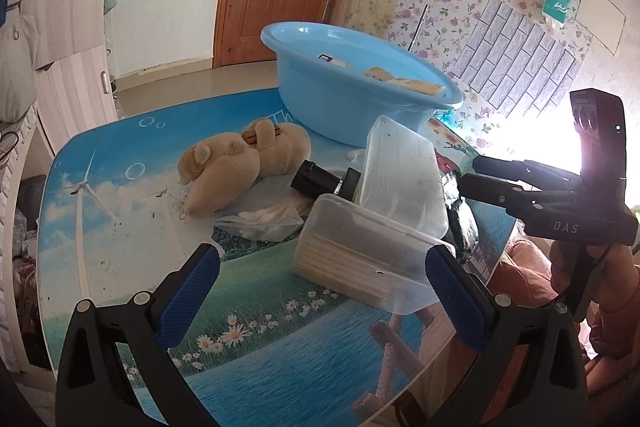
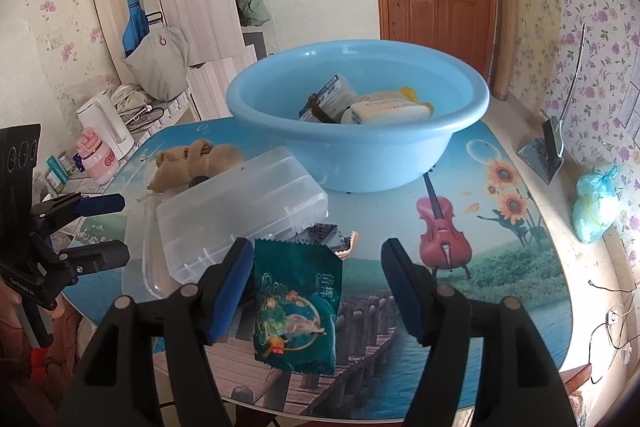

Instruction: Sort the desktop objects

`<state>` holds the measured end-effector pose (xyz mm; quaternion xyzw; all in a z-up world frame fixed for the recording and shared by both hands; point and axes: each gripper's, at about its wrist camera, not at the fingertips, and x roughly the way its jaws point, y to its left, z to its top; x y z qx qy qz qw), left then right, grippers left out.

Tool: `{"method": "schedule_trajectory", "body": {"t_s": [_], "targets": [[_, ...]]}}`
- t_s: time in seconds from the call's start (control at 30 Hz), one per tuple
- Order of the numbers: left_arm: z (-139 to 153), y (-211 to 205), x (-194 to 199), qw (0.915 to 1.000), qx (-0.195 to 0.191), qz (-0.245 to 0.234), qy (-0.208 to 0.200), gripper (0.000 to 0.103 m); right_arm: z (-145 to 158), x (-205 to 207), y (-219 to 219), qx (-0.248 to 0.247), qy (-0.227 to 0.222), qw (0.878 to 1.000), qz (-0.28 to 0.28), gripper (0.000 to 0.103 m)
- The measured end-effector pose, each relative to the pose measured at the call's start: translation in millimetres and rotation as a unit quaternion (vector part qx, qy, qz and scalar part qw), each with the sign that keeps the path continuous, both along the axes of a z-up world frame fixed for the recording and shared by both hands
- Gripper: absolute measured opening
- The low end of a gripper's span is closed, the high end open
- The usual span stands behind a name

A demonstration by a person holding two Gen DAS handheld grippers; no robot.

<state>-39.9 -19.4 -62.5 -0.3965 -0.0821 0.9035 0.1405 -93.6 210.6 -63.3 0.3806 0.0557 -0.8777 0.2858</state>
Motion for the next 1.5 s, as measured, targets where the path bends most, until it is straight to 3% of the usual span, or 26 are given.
{"method": "schedule_trajectory", "body": {"t_s": [0.5,0.63,0.8,0.9,0.97,1.0,1.5], "targets": [[-7,36,-5,0.9963,-0.031,-0.080,0.007,0.103,-17,10,-5,0.018,-0.032,0.999,0.014,0.077],[-13,43,-10,0.9953,-0.051,-0.082,-0.002,0.103,-19,10,-7,0.019,-0.035,0.999,0.018,0.077],[-12,38,-7,0.9959,-0.041,-0.080,-0.006,0.097,-20,12,-11,0.019,-0.036,0.999,0.029,0.077],[-12,33,-4,0.9966,-0.034,-0.075,-0.009,0.096,-21,12,-11,0.021,-0.039,0.999,0.031,0.074],[-11,30,1,0.9969,-0.039,-0.068,-0.008,0.096,-22,11,-10,0.024,-0.042,0.998,0.030,0.056],[-10,28,3,0.9971,-0.039,-0.065,-0.007,0.096,-22,10,-9,0.024,-0.044,0.998,0.030,0.051],[-16,9,11,0.9983,-0.052,-0.027,0.000,0.096,-18,3,14,0.022,-0.039,0.999,-0.004,0.044]]}}
